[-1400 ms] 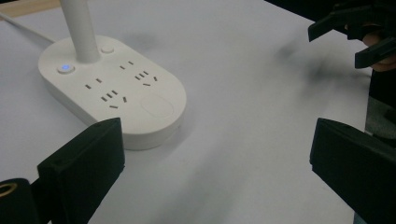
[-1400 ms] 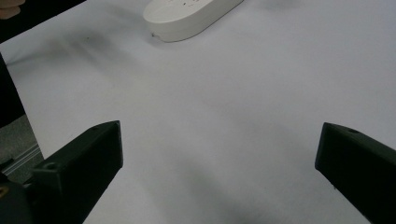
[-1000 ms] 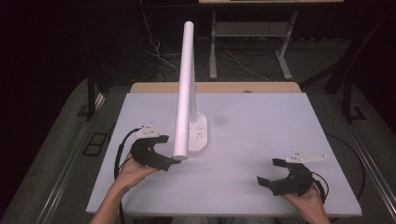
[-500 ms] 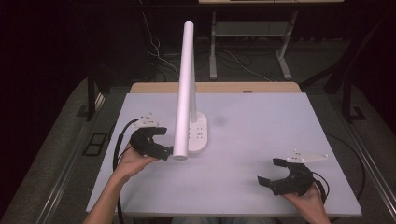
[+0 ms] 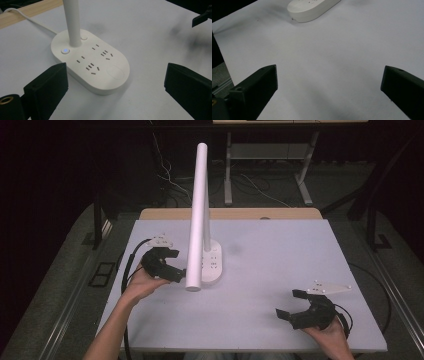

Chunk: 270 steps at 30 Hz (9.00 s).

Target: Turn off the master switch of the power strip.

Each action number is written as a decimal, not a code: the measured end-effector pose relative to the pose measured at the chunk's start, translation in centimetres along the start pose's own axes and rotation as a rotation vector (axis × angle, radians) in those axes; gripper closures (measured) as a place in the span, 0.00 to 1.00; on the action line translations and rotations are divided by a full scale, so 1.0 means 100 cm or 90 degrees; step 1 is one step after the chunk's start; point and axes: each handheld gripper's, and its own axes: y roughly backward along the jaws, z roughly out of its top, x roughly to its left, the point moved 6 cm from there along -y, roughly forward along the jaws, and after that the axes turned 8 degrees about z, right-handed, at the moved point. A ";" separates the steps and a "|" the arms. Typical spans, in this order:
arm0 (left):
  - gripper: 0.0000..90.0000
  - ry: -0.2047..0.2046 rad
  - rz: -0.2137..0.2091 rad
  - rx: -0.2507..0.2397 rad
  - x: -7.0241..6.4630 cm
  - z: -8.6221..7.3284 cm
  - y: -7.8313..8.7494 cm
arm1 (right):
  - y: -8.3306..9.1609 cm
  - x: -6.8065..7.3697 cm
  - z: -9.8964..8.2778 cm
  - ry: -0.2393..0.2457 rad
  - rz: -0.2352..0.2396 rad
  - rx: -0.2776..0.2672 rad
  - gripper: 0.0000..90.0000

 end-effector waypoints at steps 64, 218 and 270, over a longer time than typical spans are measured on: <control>0.55 0.078 0.028 0.020 0.073 0.026 -0.051 | 0.005 -0.005 -0.001 0.002 -0.008 -0.001 0.00; 0.88 0.162 0.092 -0.025 0.072 0.029 -0.055 | 0.004 -0.008 -0.004 0.005 -0.009 0.018 0.00; 0.00 0.159 0.030 -0.082 0.000 -0.045 0.024 | 0.004 -0.007 -0.005 0.004 -0.009 0.019 0.00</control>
